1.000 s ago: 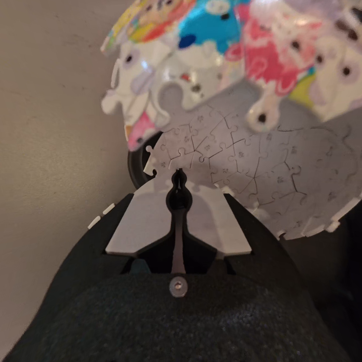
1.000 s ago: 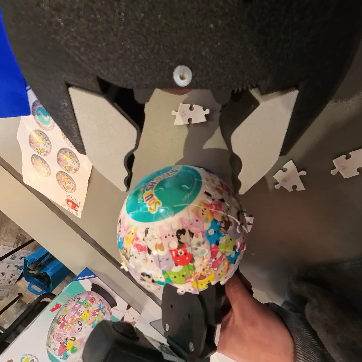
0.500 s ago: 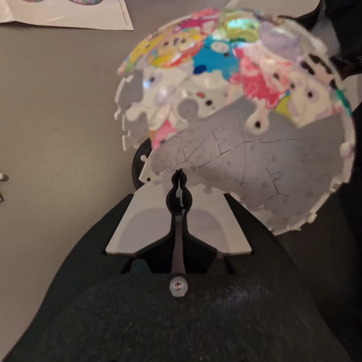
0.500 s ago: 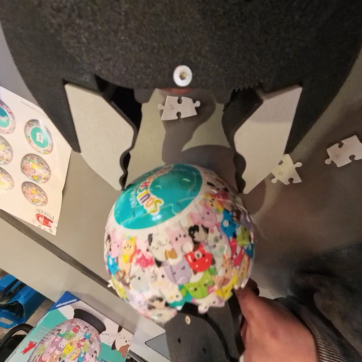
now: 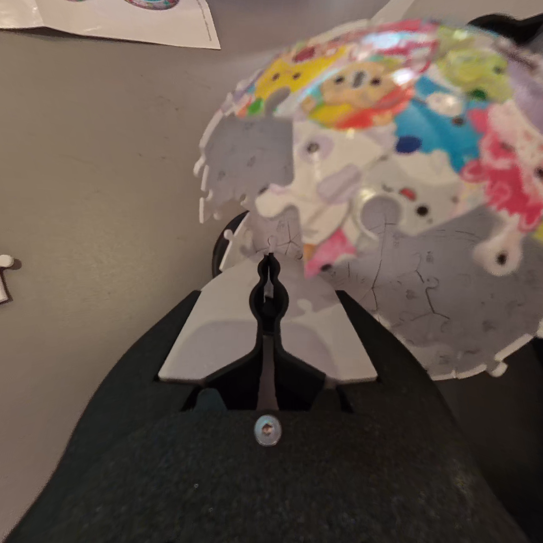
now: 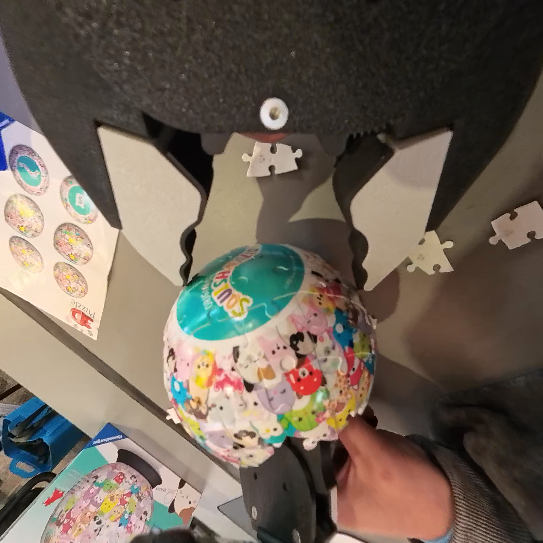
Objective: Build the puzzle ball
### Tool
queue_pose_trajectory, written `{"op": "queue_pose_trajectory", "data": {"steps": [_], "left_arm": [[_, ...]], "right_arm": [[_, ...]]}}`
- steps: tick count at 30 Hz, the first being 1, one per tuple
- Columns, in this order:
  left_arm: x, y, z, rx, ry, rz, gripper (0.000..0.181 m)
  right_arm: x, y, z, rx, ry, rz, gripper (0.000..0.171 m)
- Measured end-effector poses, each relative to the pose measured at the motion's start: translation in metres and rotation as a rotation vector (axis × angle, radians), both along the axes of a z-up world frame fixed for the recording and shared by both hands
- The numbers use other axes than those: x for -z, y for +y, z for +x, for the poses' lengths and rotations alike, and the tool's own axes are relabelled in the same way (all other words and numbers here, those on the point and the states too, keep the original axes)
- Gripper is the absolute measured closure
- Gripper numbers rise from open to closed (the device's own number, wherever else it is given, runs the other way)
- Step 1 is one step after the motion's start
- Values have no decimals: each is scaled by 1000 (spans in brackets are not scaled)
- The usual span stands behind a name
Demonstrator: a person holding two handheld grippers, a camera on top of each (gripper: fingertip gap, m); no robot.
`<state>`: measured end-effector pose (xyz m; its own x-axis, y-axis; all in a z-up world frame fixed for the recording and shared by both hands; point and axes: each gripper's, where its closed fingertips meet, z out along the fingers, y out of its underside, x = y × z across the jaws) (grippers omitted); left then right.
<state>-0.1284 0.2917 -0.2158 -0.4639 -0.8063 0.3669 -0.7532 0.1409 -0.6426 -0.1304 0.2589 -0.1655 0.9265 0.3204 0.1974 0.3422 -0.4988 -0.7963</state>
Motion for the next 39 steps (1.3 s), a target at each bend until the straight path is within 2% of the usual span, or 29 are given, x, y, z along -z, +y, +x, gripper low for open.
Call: {"op": "queue_pose_trajectory", "data": {"steps": [9, 16, 21, 26, 30, 33, 34, 37, 39], "left_arm": [[1, 0, 3, -11, 6, -20, 181], [0, -1, -2, 9, -5, -47, 181], [-17, 15, -4, -37, -46, -141, 181], [-21, 24, -7, -43, -62, -87, 181], [-52, 39, -4, -92, -171, -163, 181], [-57, 54, -3, -146, -176, -198, 181], [-53, 54, -4, -145, -150, -199, 180], [-40, 49, -5, -135, -80, -184, 158], [-34, 45, -5, -132, -47, -171, 152]], "right_arm": [[1, -3, 1, 1, -31, -17, 67], [18, -7, 6, 13, 80, -78, 62], [19, -5, 5, 21, 94, -77, 62], [20, -5, 1, 19, 72, -83, 64], [23, -6, 1, 16, 60, -89, 64], [24, -9, 0, 14, 65, -97, 65], [25, -10, 0, 13, 62, -102, 65], [27, -13, 0, 9, 48, -112, 66], [27, -14, -1, 9, 46, -111, 66]]}}
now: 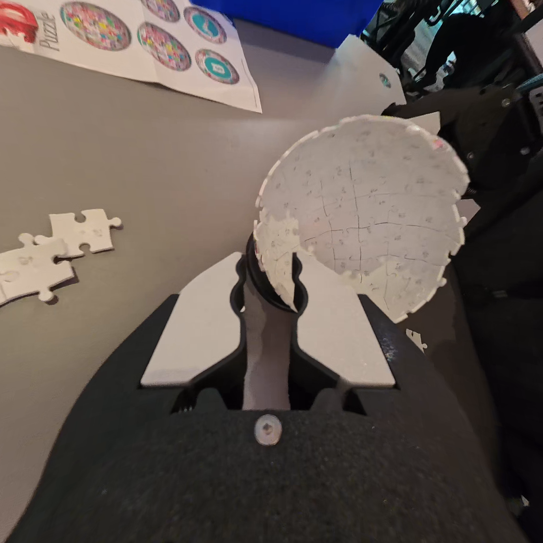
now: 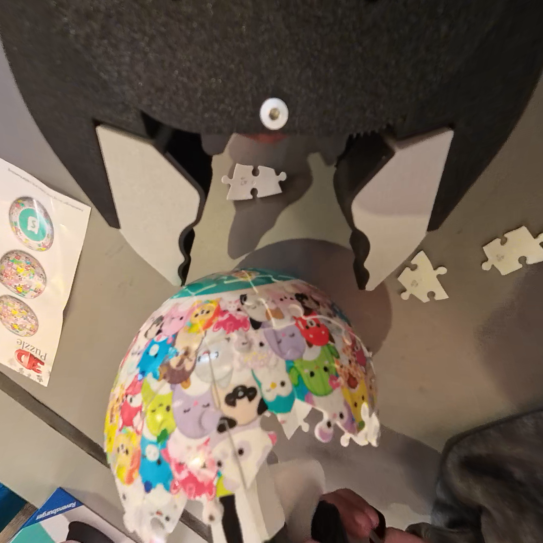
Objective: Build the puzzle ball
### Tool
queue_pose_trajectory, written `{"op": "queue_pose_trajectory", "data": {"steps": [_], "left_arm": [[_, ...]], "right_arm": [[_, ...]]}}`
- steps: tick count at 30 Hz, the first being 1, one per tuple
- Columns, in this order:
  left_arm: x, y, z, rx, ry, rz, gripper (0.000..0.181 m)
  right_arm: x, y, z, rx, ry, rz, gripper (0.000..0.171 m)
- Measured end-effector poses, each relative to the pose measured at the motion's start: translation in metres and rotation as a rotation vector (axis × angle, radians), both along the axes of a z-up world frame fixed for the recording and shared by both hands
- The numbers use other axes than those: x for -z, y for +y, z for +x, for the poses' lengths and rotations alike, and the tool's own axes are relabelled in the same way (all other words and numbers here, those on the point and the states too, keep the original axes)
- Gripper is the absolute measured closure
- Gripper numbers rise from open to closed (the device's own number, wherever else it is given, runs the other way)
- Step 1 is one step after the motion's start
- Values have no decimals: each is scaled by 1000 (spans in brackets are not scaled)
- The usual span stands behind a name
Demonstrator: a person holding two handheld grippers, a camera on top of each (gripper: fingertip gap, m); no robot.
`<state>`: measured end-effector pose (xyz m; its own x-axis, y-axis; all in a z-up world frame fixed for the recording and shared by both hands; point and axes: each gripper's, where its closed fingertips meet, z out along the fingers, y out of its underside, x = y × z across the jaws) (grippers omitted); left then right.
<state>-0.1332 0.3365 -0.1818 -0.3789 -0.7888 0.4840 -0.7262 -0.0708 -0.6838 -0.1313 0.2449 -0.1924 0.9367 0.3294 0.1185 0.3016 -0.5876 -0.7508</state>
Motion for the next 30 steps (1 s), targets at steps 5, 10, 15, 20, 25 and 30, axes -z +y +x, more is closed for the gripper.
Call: {"op": "queue_pose_trajectory", "data": {"steps": [5, 10, 15, 20, 25, 30], "left_arm": [[9, -6, 0, -8, 80, 24, 146], [23, -12, 3, -22, 220, 69, 149], [22, -14, 3, -47, 277, 72, 154], [-8, -1, -1, -76, 201, -43, 154], [0, 8, -13, -119, 183, -163, 143], [8, -13, -19, -71, 164, -217, 140]], "right_arm": [[3, -2, 0, 1, -1, -9, 67], [-1, -3, 1, 1, -58, 10, 67], [-1, -5, 5, 24, -112, 18, 74], [-3, -14, 12, 44, -177, 12, 76], [-31, -20, 8, 12, -167, 94, 91], [-52, -18, 1, -16, -232, 199, 97]]}}
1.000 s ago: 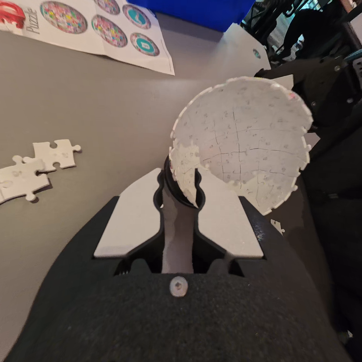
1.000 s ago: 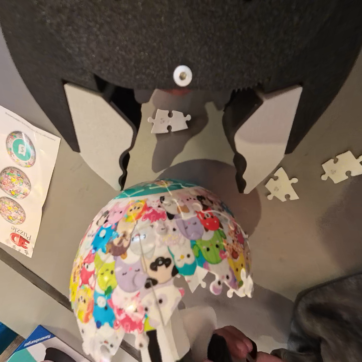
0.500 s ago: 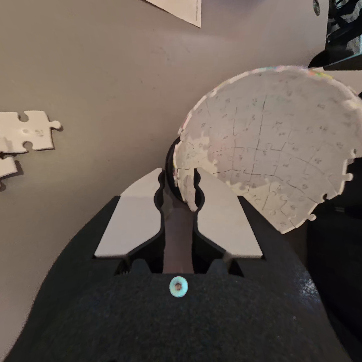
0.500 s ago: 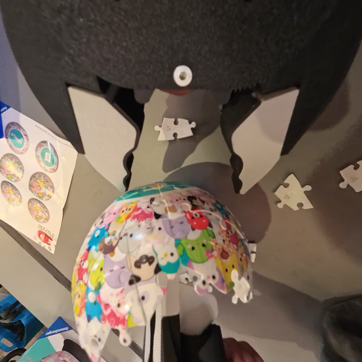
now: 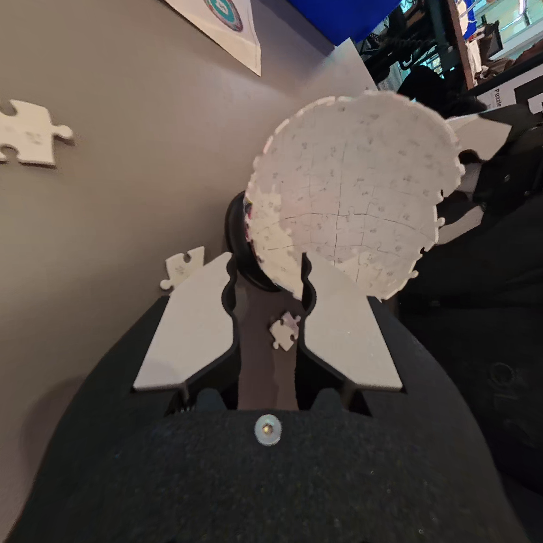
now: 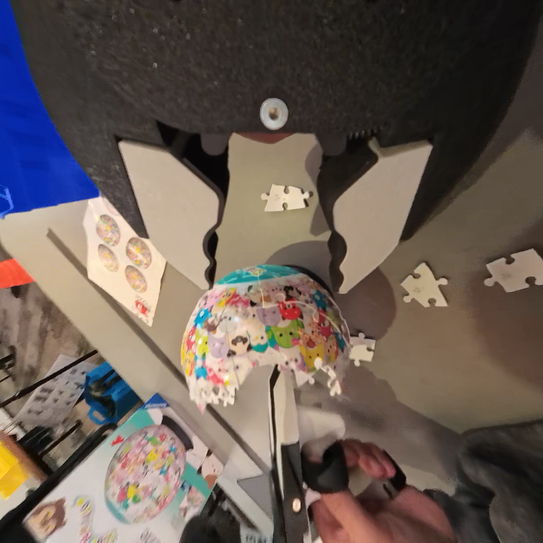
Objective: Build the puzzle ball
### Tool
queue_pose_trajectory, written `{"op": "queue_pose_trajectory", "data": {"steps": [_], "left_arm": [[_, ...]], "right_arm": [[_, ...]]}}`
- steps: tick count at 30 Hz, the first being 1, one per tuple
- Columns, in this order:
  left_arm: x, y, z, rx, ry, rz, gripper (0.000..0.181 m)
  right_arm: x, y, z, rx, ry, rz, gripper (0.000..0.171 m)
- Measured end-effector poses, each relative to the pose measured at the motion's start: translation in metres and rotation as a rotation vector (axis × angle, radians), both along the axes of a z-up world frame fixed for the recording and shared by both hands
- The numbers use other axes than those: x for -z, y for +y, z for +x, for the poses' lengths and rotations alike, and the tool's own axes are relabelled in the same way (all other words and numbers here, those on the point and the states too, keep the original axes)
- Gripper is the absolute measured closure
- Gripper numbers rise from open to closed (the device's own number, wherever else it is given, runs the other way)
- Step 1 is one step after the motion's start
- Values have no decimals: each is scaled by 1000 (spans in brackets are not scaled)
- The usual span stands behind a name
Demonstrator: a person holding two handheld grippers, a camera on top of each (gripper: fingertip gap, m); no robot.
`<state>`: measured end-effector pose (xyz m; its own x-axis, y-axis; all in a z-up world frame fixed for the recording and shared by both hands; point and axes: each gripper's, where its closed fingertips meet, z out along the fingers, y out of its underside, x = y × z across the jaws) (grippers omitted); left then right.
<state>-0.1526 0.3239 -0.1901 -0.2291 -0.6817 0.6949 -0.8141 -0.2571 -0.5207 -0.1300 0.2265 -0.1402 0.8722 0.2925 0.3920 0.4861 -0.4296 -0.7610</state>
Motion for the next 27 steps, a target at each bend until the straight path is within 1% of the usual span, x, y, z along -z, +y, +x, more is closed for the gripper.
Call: {"op": "queue_pose_trajectory", "data": {"steps": [3, 4, 6, 8, 9, 12, 15, 17, 19, 23, 27], "left_arm": [[-5, -4, -1, -27, -31, -19, 139], [-6, -2, -2, -41, -39, -18, 138], [-13, 1, -2, -82, -75, -22, 136], [-22, 6, -2, -135, -130, -33, 136], [-25, 10, -2, -167, -160, -32, 136], [-29, 18, -5, -253, -242, -11, 136], [-32, 17, -10, -280, -299, -29, 136], [-36, 12, -12, -287, -331, -62, 136], [-36, 8, -13, -290, -341, -67, 136], [-34, -3, -17, -270, -336, -80, 133], [-36, -4, -22, -283, -339, -91, 131]], "right_arm": [[-19, 6, -10, -52, 13, 83, 97], [-27, 10, -13, -74, 49, 118, 98], [-40, 18, -14, -115, 184, 149, 94], [-47, 28, -8, -137, 346, 133, 79], [-48, 33, -2, -132, 410, 123, 79], [-38, 43, 9, -139, 506, 73, 80], [-25, 48, 15, -119, 514, 38, 79], [-22, 48, 13, -116, 566, 38, 79], [-20, 48, 12, -108, 611, 32, 81], [-13, 42, 12, -93, 629, 21, 86], [-9, 37, 10, -82, 661, 16, 84]]}}
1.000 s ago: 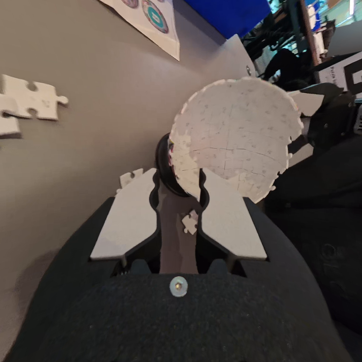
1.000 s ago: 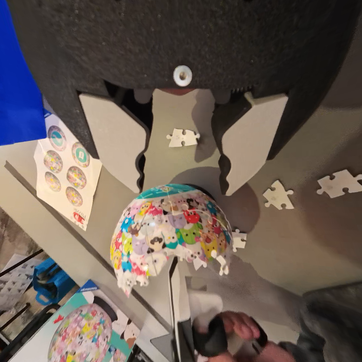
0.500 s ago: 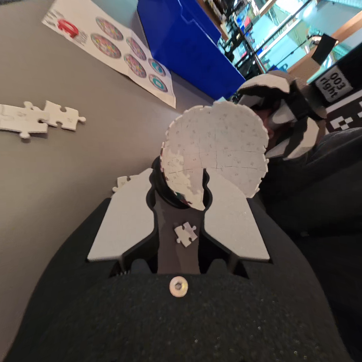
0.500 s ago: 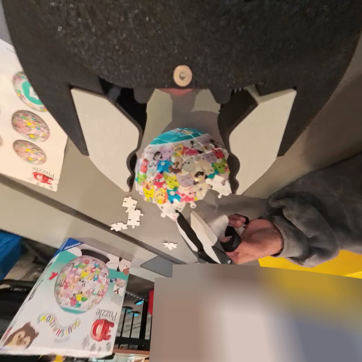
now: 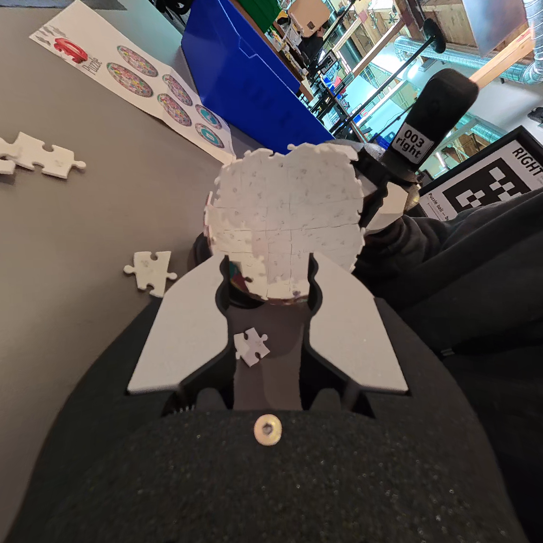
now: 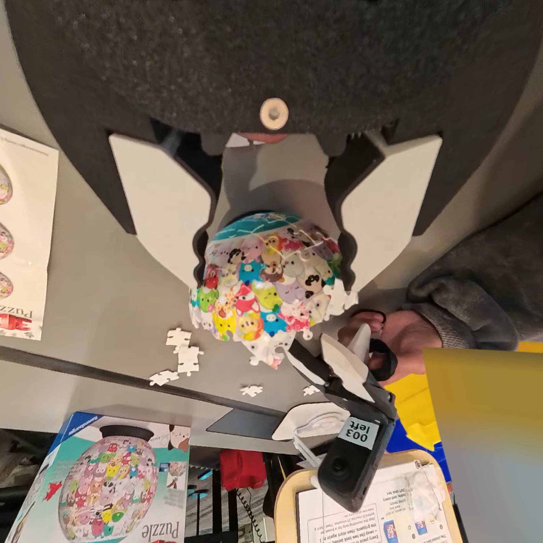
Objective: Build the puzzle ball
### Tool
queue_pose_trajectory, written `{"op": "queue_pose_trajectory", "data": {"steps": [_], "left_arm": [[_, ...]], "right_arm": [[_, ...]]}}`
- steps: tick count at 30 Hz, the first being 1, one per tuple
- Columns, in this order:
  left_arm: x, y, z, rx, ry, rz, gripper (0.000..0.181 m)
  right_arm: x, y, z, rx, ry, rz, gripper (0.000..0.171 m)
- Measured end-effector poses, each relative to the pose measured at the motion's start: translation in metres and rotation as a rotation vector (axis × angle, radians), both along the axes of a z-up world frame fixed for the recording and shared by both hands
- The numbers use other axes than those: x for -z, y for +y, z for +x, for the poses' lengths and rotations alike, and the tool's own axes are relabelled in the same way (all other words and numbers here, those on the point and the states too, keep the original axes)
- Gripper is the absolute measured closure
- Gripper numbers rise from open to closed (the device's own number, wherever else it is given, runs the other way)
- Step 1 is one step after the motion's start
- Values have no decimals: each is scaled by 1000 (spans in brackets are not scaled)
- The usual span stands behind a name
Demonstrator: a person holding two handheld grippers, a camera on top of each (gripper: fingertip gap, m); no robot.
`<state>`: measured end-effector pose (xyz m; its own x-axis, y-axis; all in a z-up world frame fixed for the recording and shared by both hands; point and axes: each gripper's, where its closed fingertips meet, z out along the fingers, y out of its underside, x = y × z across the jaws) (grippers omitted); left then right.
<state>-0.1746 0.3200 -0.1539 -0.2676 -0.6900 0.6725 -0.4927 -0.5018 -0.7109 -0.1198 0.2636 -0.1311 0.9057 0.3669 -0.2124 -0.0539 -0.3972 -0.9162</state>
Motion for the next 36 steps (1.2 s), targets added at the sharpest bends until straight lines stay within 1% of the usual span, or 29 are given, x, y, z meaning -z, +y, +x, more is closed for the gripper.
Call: {"op": "queue_pose_trajectory", "data": {"steps": [6, 17, 20, 22, 25, 27, 28, 30, 32, 33, 34, 36], "left_arm": [[-1, 1, -8, -28, -2, -2, 129], [-7, -3, -9, -49, -16, 22, 125], [-11, -4, -10, -93, -19, 46, 120], [-16, -4, -11, -149, -26, 101, 118], [-29, -4, -15, -251, -50, 247, 122], [-44, -11, -16, -286, -87, 294, 126], [-52, -17, -16, -291, -115, 306, 130], [-66, -24, -12, -321, -166, 342, 144], [-68, -25, -7, -359, -151, 406, 150], [-65, -25, -5, -379, -123, 440, 155], [-62, -27, -2, -384, -99, 459, 155], [-59, -41, 3, -350, -89, 450, 155]], "right_arm": [[10, -9, 0, -3, 45, -28, 84], [30, -23, -9, -9, 70, -90, 83], [32, -25, -12, -27, 74, -101, 83], [29, -26, -8, -32, 65, -102, 86], [17, -27, 9, -29, 5, -86, 100], [3, -26, 17, -21, -48, -44, 109], [-5, -23, 19, -12, -71, -15, 113], [-14, -16, 20, 6, -101, 6, 123], [-15, -8, 18, 13, -90, -11, 127], [-15, -6, 19, 16, -82, -17, 130], [-16, -3, 19, 20, -62, -11, 129], [-17, -3, 14, -14, 9, -13, 127]]}}
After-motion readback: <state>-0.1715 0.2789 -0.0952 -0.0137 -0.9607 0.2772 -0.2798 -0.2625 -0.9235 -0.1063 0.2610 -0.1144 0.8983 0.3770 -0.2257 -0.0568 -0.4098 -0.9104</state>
